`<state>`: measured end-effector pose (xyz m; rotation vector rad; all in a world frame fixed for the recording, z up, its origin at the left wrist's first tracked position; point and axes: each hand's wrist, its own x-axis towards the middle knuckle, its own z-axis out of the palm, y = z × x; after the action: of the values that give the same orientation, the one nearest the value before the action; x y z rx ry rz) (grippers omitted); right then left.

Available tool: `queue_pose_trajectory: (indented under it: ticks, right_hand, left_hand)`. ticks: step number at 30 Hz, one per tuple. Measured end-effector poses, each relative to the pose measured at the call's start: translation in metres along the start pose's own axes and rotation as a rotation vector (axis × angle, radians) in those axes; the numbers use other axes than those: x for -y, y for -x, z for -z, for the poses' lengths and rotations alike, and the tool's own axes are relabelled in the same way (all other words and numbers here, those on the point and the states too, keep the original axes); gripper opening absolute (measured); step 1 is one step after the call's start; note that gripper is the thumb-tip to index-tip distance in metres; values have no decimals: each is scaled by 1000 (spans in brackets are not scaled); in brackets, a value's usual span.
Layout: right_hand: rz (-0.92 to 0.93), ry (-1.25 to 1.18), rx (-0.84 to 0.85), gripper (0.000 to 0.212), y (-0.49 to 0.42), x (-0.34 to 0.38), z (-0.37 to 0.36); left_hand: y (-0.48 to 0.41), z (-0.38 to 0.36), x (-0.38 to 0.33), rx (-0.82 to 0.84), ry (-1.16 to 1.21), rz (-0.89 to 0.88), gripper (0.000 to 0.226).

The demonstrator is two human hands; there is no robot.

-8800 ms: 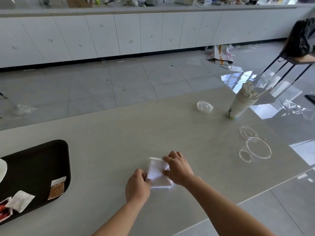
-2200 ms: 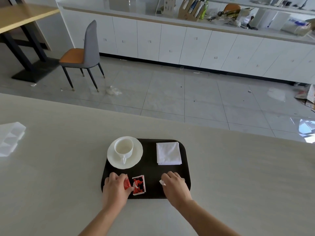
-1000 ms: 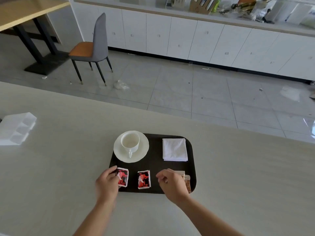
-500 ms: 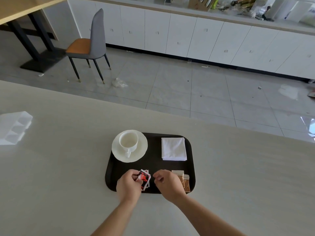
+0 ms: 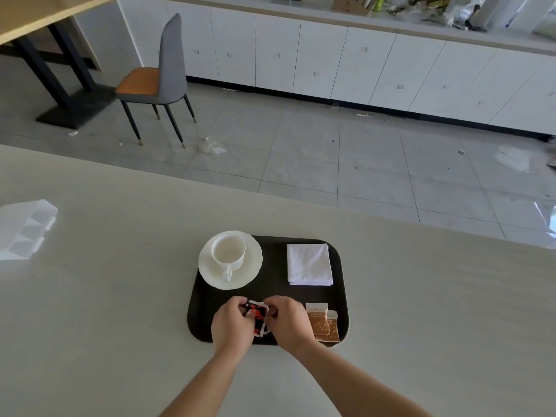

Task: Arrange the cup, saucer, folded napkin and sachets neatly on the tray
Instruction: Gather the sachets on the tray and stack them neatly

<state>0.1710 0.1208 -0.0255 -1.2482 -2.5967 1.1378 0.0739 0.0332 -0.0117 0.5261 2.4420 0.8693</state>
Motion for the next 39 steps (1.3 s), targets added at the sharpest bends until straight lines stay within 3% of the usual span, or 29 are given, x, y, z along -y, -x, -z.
queue_pose_trajectory:
  ticks: [6,18,24,34,39]
  right_hand:
    - [-5,10,-39,29,-5,-7,12]
    - [-137,-11,-29,38,13,-12,15]
    - [-173,37,-19,26,27,-28,26]
    - [-174,-74,-39,24,34,-34,36]
    - [-141,-55,-60,26,36,-31,38]
  left_hand:
    - [7,-6,6,10,59,2,34]
    - [7,-28,-9,21,-40,-8,32]
    - [11,-42,-21,92,-47,-76,30]
    - [22,-42,-16,8,-157,-150,29]
    - [22,-41,-18,53,-123,-191,27]
